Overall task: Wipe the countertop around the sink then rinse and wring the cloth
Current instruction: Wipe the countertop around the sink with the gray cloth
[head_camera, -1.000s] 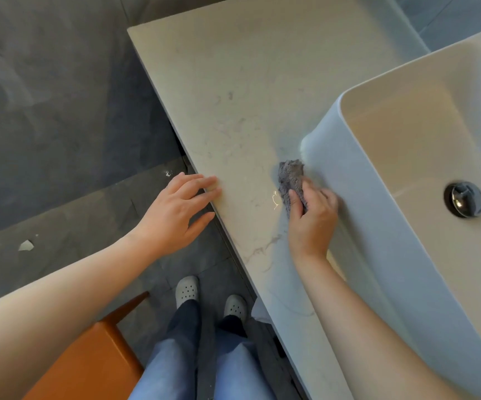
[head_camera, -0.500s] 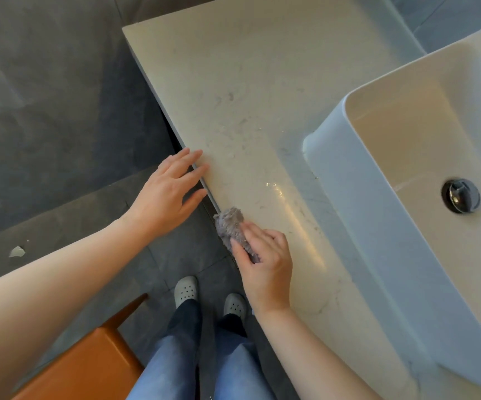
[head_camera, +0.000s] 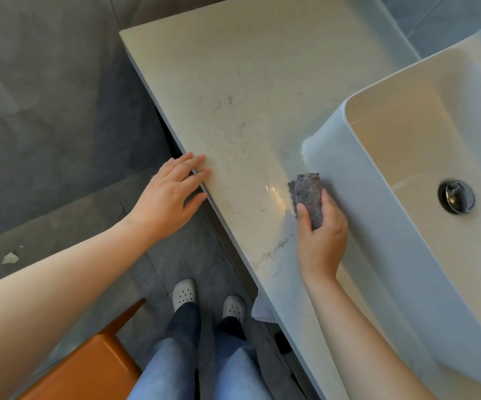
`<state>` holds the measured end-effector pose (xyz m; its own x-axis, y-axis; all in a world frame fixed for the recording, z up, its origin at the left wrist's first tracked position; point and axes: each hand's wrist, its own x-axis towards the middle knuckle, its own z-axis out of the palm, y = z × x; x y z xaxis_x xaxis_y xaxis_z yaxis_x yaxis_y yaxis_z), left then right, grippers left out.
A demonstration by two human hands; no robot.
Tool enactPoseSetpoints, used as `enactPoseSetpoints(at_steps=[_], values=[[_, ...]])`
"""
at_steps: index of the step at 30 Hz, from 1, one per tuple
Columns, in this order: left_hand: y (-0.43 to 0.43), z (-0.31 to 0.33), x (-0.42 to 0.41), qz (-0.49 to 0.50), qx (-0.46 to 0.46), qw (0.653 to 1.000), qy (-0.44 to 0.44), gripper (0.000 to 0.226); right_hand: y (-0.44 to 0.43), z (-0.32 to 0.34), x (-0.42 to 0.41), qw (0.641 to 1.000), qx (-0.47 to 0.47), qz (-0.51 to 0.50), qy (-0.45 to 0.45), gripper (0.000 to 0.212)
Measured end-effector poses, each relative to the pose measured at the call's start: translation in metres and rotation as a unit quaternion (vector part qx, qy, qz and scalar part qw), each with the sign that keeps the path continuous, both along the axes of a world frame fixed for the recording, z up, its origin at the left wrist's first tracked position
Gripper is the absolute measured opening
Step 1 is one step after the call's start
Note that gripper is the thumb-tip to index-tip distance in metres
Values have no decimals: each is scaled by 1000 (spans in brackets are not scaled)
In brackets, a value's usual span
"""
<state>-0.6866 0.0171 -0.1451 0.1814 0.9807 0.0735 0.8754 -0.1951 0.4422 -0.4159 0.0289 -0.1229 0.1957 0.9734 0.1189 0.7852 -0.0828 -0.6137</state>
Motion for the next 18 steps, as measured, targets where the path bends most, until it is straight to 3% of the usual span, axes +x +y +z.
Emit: enactPoseSetpoints(at_steps=[5, 10, 18], values=[[0, -1, -1, 0, 3, 1000, -4, 50, 2, -16, -1, 998, 42, 4, -40, 42], [1, -5, -3, -8, 5, 1000, -8, 50, 33, -21, -11, 997, 73, -38, -12, 32], [8, 0, -10, -27, 27, 999, 6, 43, 58, -22, -31, 998, 62, -24, -5, 33]])
